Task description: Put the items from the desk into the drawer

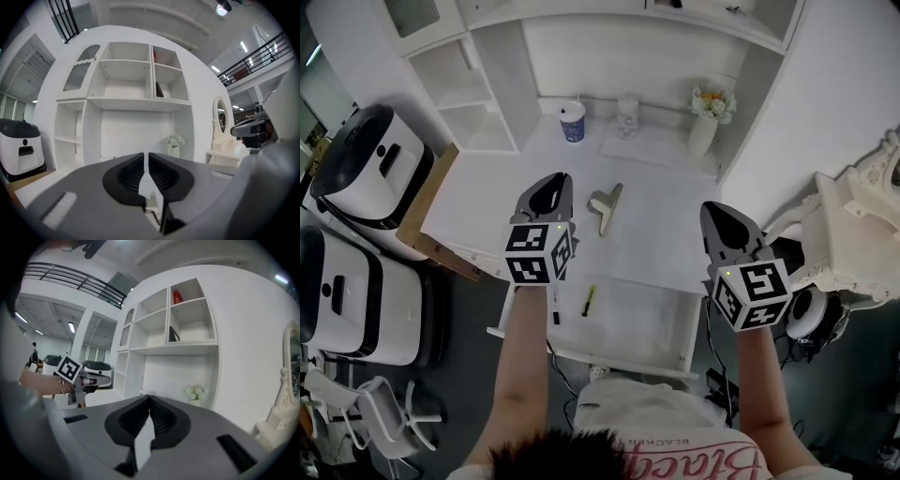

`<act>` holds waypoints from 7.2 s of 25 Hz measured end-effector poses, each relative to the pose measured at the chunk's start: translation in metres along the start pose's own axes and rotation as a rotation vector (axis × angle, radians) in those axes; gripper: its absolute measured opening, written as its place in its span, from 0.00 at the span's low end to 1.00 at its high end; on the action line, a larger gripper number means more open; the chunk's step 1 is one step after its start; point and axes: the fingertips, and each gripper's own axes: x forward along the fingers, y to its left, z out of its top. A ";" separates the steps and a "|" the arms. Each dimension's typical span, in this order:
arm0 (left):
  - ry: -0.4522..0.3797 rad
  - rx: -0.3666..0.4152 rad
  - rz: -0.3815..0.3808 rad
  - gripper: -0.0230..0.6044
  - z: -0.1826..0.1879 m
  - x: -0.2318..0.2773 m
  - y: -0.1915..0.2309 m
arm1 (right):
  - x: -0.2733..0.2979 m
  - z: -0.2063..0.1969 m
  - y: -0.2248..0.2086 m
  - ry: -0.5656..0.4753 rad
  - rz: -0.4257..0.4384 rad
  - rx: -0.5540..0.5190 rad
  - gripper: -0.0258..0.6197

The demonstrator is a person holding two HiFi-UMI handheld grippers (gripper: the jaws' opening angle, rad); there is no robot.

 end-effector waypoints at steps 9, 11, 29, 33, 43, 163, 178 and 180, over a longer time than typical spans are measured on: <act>0.189 -0.064 -0.124 0.41 -0.063 0.064 -0.013 | 0.015 -0.036 -0.016 0.076 -0.014 0.064 0.05; 0.231 -0.090 -0.145 0.53 -0.080 0.077 -0.015 | 0.018 -0.045 -0.020 0.095 -0.018 0.070 0.05; 0.552 -0.252 -0.149 0.43 -0.219 0.134 -0.001 | 0.025 -0.113 -0.019 0.245 -0.057 0.109 0.05; 0.589 -0.308 -0.133 0.30 -0.228 0.141 0.004 | 0.018 -0.120 -0.017 0.273 -0.061 0.087 0.05; 0.598 -0.488 -0.148 0.12 -0.230 0.144 0.012 | 0.004 -0.134 -0.018 0.301 -0.085 0.105 0.05; 0.968 -0.025 -0.885 0.10 -0.374 -0.062 -0.232 | -0.122 -0.191 -0.001 0.318 -0.333 0.290 0.05; 0.883 0.165 -0.786 0.33 -0.362 -0.058 -0.216 | -0.102 -0.174 0.019 0.313 -0.282 0.237 0.05; 0.845 0.165 -0.784 0.34 -0.349 -0.060 -0.211 | -0.100 -0.168 0.024 0.302 -0.282 0.231 0.05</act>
